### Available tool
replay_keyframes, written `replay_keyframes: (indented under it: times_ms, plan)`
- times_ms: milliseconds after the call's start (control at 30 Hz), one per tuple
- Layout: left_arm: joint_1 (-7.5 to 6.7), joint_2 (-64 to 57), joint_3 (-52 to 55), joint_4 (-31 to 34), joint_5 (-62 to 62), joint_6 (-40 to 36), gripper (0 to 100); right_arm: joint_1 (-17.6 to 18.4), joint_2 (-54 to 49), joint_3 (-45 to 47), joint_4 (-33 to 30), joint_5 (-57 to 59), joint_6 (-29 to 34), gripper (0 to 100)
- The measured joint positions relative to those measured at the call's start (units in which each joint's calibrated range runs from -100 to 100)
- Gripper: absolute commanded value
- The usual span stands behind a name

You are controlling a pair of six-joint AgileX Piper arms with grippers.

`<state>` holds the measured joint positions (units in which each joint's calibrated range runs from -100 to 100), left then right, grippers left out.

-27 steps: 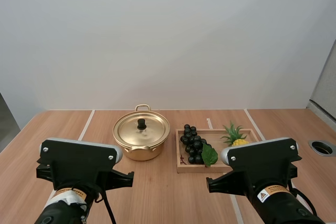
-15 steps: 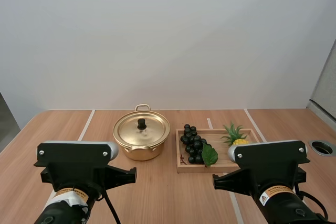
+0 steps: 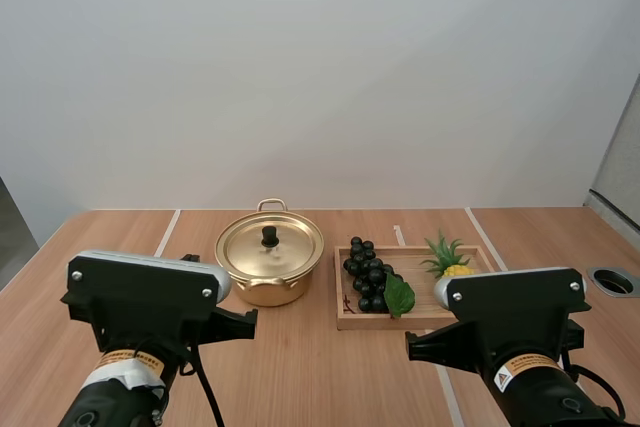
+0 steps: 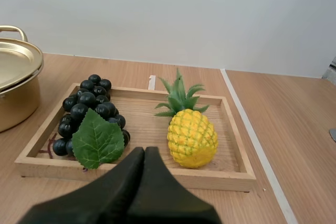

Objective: Open the pot, put the pineapple inside, and close it

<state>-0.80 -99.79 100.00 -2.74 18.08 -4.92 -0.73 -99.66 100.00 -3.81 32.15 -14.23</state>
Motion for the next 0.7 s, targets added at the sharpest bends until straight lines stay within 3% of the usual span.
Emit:
replay_keyframes:
  times_ms: [167,267,400,700]
  plan:
    - [0.00,0.00,0.00,0.00,-6.40,0.26,0,0.00,0.00,0.00,0.00,-1.01,0.00,0]
    - [0.00,0.00,0.00,0.00,-10.70,0.39,0,0.00,0.00,0.00,-1.52,-9.48,0.00,0]
    - [0.00,0.00,0.00,0.00,-19.93,0.95,0,0.00,0.00,0.00,-5.03,-30.34,0.10,0]
    - [0.00,0.00,0.00,0.00,-52.69,3.61,0,0.00,0.00,0.00,-5.75,-80.56,0.10,0]
